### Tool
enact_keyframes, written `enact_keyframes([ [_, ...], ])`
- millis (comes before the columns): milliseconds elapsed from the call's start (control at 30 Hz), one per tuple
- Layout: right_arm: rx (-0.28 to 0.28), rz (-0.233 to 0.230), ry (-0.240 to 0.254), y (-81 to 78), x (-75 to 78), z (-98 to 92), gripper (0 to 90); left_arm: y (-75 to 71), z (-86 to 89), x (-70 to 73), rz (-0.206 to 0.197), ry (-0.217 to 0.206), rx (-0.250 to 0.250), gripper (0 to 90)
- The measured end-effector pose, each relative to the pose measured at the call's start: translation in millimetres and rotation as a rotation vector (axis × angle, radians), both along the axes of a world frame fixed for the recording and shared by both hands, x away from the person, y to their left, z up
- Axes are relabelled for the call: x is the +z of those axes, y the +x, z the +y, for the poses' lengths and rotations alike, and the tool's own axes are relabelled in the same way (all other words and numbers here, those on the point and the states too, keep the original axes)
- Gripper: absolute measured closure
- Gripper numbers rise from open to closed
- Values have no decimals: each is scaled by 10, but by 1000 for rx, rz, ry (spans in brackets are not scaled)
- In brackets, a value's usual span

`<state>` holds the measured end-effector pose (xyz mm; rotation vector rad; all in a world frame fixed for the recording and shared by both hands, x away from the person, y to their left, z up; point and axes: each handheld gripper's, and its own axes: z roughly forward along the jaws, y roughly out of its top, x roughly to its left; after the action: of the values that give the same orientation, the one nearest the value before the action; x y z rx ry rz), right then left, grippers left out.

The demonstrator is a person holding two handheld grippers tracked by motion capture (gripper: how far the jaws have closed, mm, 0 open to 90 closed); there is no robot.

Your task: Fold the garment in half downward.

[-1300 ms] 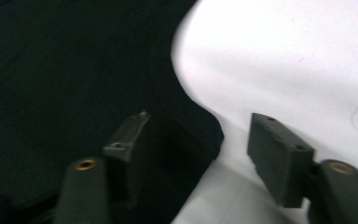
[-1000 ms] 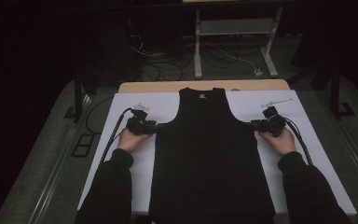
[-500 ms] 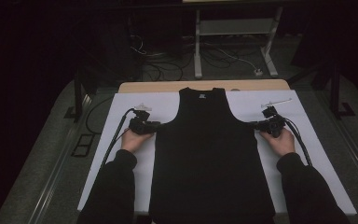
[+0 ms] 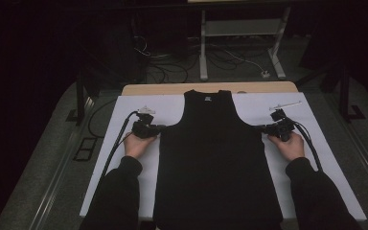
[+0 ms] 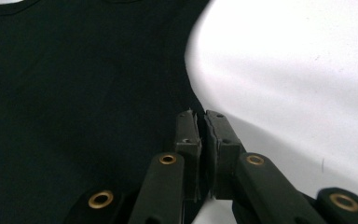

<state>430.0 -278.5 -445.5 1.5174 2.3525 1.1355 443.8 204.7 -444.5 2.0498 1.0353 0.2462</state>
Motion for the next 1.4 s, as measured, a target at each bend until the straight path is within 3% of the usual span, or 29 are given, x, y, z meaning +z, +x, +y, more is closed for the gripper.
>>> enact_keyframes([
  [333, -2, -11, 31, -68, 70, -5, 834, -102, 55, 159, -35, -104, 10, 863],
  [400, 1, -20, 77, -106, 128, -31, 835, -122, 105, 191, -19, -134, 16, 863],
  [767, 17, -29, 147, -252, 243, -65, 834, -216, 68, 208, 15, -162, -5, 862],
  [867, 19, -26, 150, -284, 275, -72, 834, -254, 105, 214, 38, -175, 5, 863],
  [1400, -10, -34, 228, -491, 348, -217, 834, -460, 286, 297, 43, -263, 55, 862],
])
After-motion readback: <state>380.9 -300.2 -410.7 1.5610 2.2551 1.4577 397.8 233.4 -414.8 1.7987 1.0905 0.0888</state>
